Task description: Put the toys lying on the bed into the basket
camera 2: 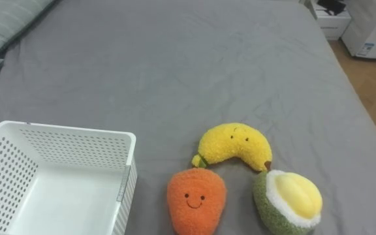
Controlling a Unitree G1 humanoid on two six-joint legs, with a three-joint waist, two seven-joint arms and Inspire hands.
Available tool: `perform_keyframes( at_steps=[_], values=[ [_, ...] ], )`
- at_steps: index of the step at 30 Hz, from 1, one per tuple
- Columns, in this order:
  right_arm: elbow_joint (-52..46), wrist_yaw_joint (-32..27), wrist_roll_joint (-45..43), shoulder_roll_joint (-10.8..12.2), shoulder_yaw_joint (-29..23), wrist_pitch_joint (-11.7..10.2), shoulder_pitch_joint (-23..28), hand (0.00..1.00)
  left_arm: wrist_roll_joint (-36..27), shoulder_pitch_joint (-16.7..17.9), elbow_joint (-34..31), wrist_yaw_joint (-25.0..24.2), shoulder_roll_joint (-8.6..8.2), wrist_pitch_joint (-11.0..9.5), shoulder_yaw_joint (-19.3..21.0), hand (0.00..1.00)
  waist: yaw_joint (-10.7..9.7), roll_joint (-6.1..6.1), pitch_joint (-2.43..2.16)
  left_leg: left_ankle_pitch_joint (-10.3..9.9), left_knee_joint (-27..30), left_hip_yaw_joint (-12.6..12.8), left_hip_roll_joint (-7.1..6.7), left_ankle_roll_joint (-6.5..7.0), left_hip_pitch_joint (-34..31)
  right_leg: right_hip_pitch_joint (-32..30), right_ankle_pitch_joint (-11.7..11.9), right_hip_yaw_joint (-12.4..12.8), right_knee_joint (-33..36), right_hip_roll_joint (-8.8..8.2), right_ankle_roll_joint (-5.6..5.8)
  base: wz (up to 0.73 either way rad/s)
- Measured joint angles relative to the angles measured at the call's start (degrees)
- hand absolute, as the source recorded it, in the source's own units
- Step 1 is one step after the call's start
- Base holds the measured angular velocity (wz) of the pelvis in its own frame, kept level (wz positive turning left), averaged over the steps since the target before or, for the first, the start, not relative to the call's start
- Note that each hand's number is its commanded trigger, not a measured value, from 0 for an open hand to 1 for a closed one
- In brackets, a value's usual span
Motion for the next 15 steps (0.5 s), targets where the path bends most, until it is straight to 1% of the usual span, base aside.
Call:
perform_keyframes(
  at_steps=[5, 7, 11, 12, 15],
  values=[
    [0.04, -0.05, 0.01, 0.04, -0.67, 0.00, 0.07, 0.00, 0.29, 0.01, 0.01, 0.02, 0.01, 0.35, 0.19, 0.00, -0.15, -0.03, -0.03, 0.00, 0.00, -0.01, 0.00, 0.00, 0.03, 0.03, 0.00, 0.07, 0.03, 0.00, 0.00, 0.00],
    [0.02, -0.05, 0.01, 0.31, -2.52, 0.00, 0.27, 0.00, 0.36, -0.05, 0.00, -0.01, 0.00, 0.39, 0.70, 0.00, -0.27, -0.06, -0.05, 0.00, 0.04, 0.00, -0.01, 0.00, 0.05, 0.12, 0.00, -0.02, 0.01, -0.04, 0.00, 0.00],
    [-0.15, -0.07, 0.45, 0.52, -3.98, -0.01, 0.63, 0.00, 1.53, 0.01, 0.00, -0.07, -0.03, 0.38, 1.78, 0.00, -0.42, -0.24, -0.13, 0.00, 0.06, -0.01, -0.05, 0.00, 0.14, 0.20, -0.01, -0.10, 0.04, -0.09, 0.02, 0.00],
    [-0.14, -0.21, 0.45, 0.71, -4.58, -0.02, 0.76, 0.00, 1.86, 0.02, 0.00, -0.05, -0.02, 0.37, 2.22, 0.00, -0.50, -0.37, -0.21, 0.00, 0.06, -0.01, -0.05, 0.00, 0.17, 0.23, -0.01, -0.10, 0.04, -0.09, 0.02, 0.00],
    [0.09, -0.85, 0.87, 0.94, -6.44, -0.03, 0.99, 0.00, 2.37, 0.91, -0.02, 0.14, 0.13, 0.34, 2.35, 0.00, -1.59, -0.60, -0.16, 0.00, -0.17, -0.13, -0.08, 0.00, 1.10, 1.08, -0.10, -0.09, 0.02, -0.11, 0.11, 0.00]
  ],
)
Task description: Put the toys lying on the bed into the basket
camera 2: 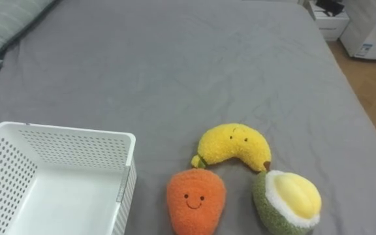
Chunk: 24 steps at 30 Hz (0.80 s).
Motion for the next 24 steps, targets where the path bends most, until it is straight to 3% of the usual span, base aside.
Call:
perform_keyframes(
  at_steps=[6, 10, 18, 24],
  values=[
    [0.00, -4.40, 2.26, -0.82, -4.52, -0.11, 1.51, 0.00, 3.60, 0.40, -0.05, -0.14, 1.88, 0.03, 0.33, 0.00, -1.03, -0.96, -0.11, -0.01, 0.11, -0.03, 0.02, 0.01, -0.03, -0.02, 0.01, 0.03, 0.08, 0.00, -0.01, 0.00],
    [-1.99, -6.56, 4.57, -2.11, -9.50, -0.62, 2.18, 0.00, 6.44, 0.66, -0.10, -0.07, 1.93, 0.02, 2.36, 0.00, -1.70, -1.32, -0.19, -0.01, 0.24, 0.07, 0.01, 0.02, -0.18, -0.17, 0.01, 0.11, 0.17, -0.02, -0.01, 0.00],
    [-8.23, -11.71, 5.17, -3.38, -13.51, -1.59, -0.08, 0.00, 6.31, 1.14, -0.14, -0.06, 2.42, 0.00, 2.32, 0.00, -2.06, -1.13, -0.23, 0.00, 0.08, 0.32, 0.02, 0.02, -0.10, -0.53, 0.01, 0.25, 0.26, 0.01, -0.01, 0.00],
    [-18.23, -14.18, 3.24, -3.78, -13.16, -3.56, -1.02, 0.00, 6.48, 1.80, -1.04, 0.33, 2.52, 0.01, 2.18, 0.00, -1.53, -1.24, -0.28, 0.01, -0.41, 1.59, 0.22, 0.00, -0.01, -1.34, -0.02, 1.22, 0.87, 0.26, -0.06, -0.11]
  ],
)
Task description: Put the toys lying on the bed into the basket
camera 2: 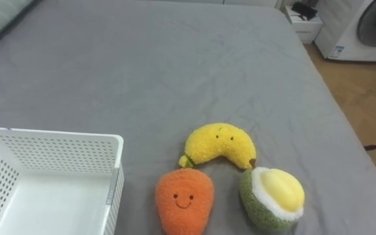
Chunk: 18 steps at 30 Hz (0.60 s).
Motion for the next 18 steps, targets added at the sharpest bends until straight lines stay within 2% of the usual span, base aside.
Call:
perform_keyframes(
  at_steps=[3, 5, 6, 9, 13, 18],
  values=[
    [-4.54, -2.02, -0.01, 0.04, 1.07, -0.40, 0.02, 0.00, -0.01, 0.13, 0.06, 0.47, 0.02, -0.03, -0.13, 0.00, 0.19, -0.23, -0.05, 0.00, -0.03, 0.21, -0.01, 0.00, 0.02, -0.05, 0.00, 0.19, 0.01, 0.01, 0.00, -0.04],
    [-7.93, -3.38, -1.57, 0.05, 1.22, -0.77, -0.23, 0.00, 0.00, 0.12, 0.03, 0.49, 0.03, -0.03, -0.11, 0.00, 0.16, 0.02, 0.11, 0.00, -0.04, 0.27, -0.03, 0.00, -0.01, -0.12, 0.00, 0.26, 0.01, 0.00, 0.00, 0.00],
    [-9.67, -3.99, -2.81, 0.04, 1.56, -1.70, -0.41, 0.00, 0.00, 0.13, 0.01, 0.49, 0.09, -0.03, -0.17, 0.00, 0.20, 0.01, 0.10, 0.00, -0.06, 0.28, -0.02, 0.00, 0.01, -0.16, 0.00, 0.27, 0.01, 0.02, 0.00, 0.00],
    [-15.57, -5.57, -6.58, -0.10, 3.92, -2.43, -0.66, 0.00, 1.06, -0.02, 0.00, 0.50, 0.17, -0.06, -0.59, 0.00, 1.23, -0.11, 0.05, 0.00, -0.11, 0.95, 0.14, -0.01, -0.18, -0.85, 0.06, 0.84, 0.20, 0.17, -0.10, -0.10],
    [-23.27, -4.68, -8.82, -0.19, 8.86, -3.14, -0.57, 0.00, 1.15, 0.05, -0.70, 0.68, 0.29, -0.04, -3.18, 0.00, 1.69, 0.02, 0.13, 0.00, -0.10, 1.09, 0.12, -0.01, -0.37, -0.86, 0.09, 1.12, 0.19, 0.17, -0.10, -0.03],
    [-31.42, -4.12, -11.29, -0.17, 12.03, -3.29, -0.74, 0.00, 1.90, 0.43, -2.25, 0.68, 0.29, 0.70, -4.33, 0.00, 1.86, 0.56, 0.14, 0.00, -0.11, 0.89, 0.13, -0.01, -0.84, -1.06, 0.10, 0.70, 0.07, 0.12, -0.09, 0.03]
  ],
)
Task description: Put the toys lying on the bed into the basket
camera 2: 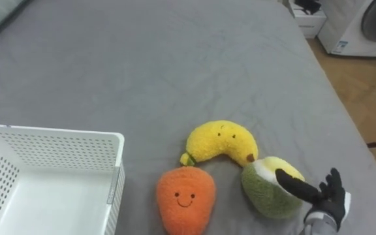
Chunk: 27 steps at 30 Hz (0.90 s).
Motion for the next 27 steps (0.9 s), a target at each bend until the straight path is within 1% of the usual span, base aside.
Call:
perform_keyframes(
  at_steps=[3, 4, 7, 8, 10, 13, 16, 18, 22, 27],
  values=[
    [-2.31, 1.07, -1.90, 0.02, 1.89, 0.02, 0.00, 0.00, 0.33, 0.20, -0.02, 0.01, -0.07, 0.16, -1.65, 0.00, 0.00, 0.33, -0.12, 0.00, 0.01, -0.01, 0.00, 0.00, -0.21, -0.20, 0.04, -0.31, 0.04, -0.04, -0.03, 0.00],
    [-2.82, 1.29, -3.04, 0.01, 2.47, 0.19, 0.03, 0.00, 0.38, 0.30, -0.02, 0.04, -0.07, 0.24, -1.83, 0.00, 0.00, 0.52, -0.23, 0.00, 0.01, -0.01, 0.00, 0.00, -0.20, -0.21, 0.05, -0.38, 0.08, -0.06, -0.03, 0.00],
    [-5.01, 1.89, -4.56, -0.02, 3.52, 0.58, 0.04, 0.00, 0.43, 0.30, 0.00, 0.13, -0.07, 0.59, -2.05, 0.00, 0.08, 0.90, -0.39, 0.01, 0.01, -0.02, 0.03, -0.01, -0.19, -0.29, 0.06, -0.43, 0.20, -0.08, -0.05, 0.00],
    [-5.39, 1.90, -4.73, -0.02, 3.71, 0.63, 0.02, 0.00, 0.41, 0.27, 0.00, 0.14, -0.07, 0.61, -2.16, 0.00, 0.08, 0.90, -0.42, 0.01, 0.02, -0.01, 0.03, -0.01, -0.17, -0.26, 0.06, -0.42, 0.21, -0.08, -0.05, 0.00],
    [-6.00, 2.56, -8.12, -0.01, 4.69, 0.64, 0.01, 0.00, 0.27, 0.30, -0.01, 0.14, -0.08, 0.61, -2.53, 0.00, 0.11, 0.82, -0.44, 0.01, 0.10, -0.01, 0.05, -0.01, -0.07, -0.09, 0.08, -0.43, 0.24, -0.08, -0.07, 0.00],
    [-6.01, 3.92, -10.48, 0.06, 5.87, 0.71, 0.01, 0.00, 0.22, 0.27, -0.01, -0.01, -0.08, 0.61, -2.53, 0.00, 0.10, 0.62, -0.34, 0.01, 0.07, -0.02, 0.05, -0.01, 0.21, 0.16, 0.09, -0.43, 0.27, -0.09, -0.09, 0.00],
    [-6.05, 5.19, -13.38, 0.10, 5.92, 0.71, 0.01, 0.00, 0.30, 0.28, -0.20, -0.22, -0.20, 0.60, -2.48, 0.00, 0.26, 0.51, -0.28, -0.01, 0.01, -0.06, 0.05, -0.01, 0.22, 0.19, 0.09, -0.40, 0.20, -0.06, -0.09, 0.00],
    [-6.05, 5.72, -13.60, 0.11, 5.92, 0.71, 0.02, 0.00, 0.29, 0.28, -0.28, -0.35, -0.40, 0.60, -2.47, 0.00, 0.35, 0.51, -0.28, -0.01, 0.02, -0.06, 0.06, -0.01, 0.23, 0.20, 0.09, -0.40, 0.17, -0.05, -0.09, 0.00],
    [-6.04, 5.71, -16.49, 0.24, 5.82, 0.71, 0.02, 0.00, 0.30, 0.30, -0.66, -0.54, -0.96, 0.59, -2.43, 0.00, 0.62, 0.54, -0.23, -0.01, 0.01, -0.09, 0.04, -0.01, 0.09, 0.11, 0.09, -0.42, 0.05, -0.05, -0.08, 0.00],
    [-5.52, 5.52, -18.33, 0.22, 5.88, 0.70, 0.09, 0.00, 0.16, 0.31, -1.29, -0.69, -1.00, 0.59, -2.48, 0.00, 1.32, 0.46, -0.17, -0.01, -0.01, -0.06, 0.07, -0.02, 0.08, 0.07, 0.10, -0.42, 0.02, -0.03, -0.09, 0.00]
  ],
)
